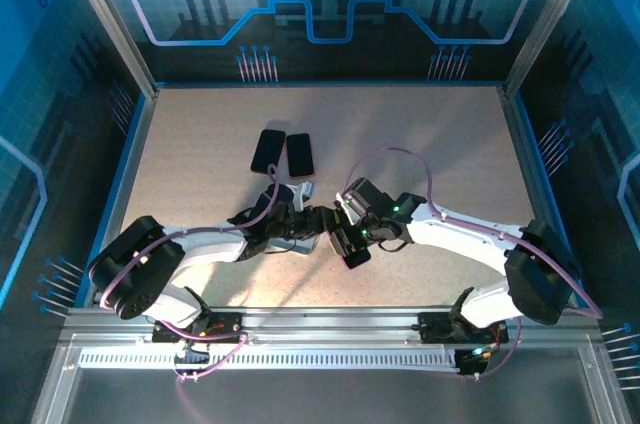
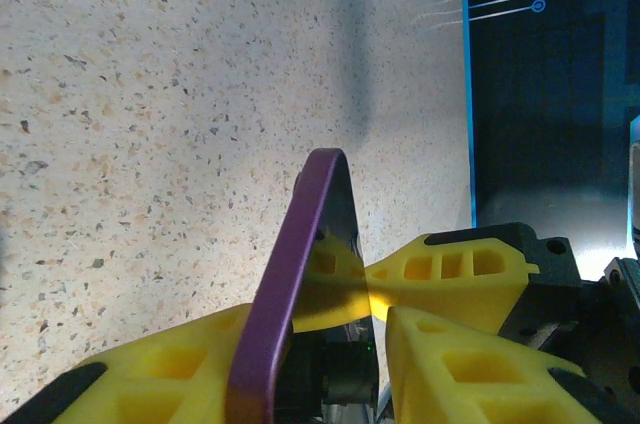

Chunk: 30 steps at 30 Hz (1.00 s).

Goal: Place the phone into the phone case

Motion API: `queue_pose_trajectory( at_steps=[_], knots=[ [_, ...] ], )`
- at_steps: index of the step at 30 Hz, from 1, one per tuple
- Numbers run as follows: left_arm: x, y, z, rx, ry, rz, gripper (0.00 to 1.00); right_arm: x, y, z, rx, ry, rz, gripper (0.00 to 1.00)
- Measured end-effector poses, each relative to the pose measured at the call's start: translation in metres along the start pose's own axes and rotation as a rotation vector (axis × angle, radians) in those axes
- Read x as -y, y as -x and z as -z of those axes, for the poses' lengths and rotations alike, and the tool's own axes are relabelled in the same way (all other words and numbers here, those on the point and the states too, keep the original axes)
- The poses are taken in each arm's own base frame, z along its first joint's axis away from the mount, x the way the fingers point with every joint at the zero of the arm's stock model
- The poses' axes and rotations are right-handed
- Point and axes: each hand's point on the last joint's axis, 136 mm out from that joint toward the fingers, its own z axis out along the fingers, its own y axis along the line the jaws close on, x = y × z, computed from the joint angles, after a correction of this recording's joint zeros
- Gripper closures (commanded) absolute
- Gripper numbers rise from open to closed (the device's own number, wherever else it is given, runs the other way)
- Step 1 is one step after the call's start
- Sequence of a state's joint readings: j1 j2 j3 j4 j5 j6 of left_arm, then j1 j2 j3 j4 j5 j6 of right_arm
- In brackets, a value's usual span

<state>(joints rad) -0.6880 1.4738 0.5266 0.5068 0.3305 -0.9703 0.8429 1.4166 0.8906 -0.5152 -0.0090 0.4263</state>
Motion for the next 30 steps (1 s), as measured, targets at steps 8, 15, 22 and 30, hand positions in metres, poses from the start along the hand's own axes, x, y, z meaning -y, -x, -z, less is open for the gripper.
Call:
queue_pose_trajectory(
  at_steps=[8, 15, 22, 30],
  knots=[
    [-0.001, -0.002, -0.003, -0.009, 0.003, 0.018, 0.89, -0.001, 0.002, 0.004, 0.012, 0.005, -0.006, 0.41],
    [0.011, 0.001, -0.004, -0.006, -0.045, 0.003, 1.0, 0.001, 0.002, 0.01, 0.017, 0.011, -0.029, 0.42],
    [0.011, 0.001, -0.008, -0.001, -0.051, 0.01, 1.0, 0.001, -0.003, 0.009, 0.032, 0.04, -0.062, 0.12],
    [0.003, 0.012, -0.008, 0.062, -0.01, 0.03, 1.0, 0.003, -0.009, 0.017, 0.095, 0.112, -0.147, 0.06]
  ],
)
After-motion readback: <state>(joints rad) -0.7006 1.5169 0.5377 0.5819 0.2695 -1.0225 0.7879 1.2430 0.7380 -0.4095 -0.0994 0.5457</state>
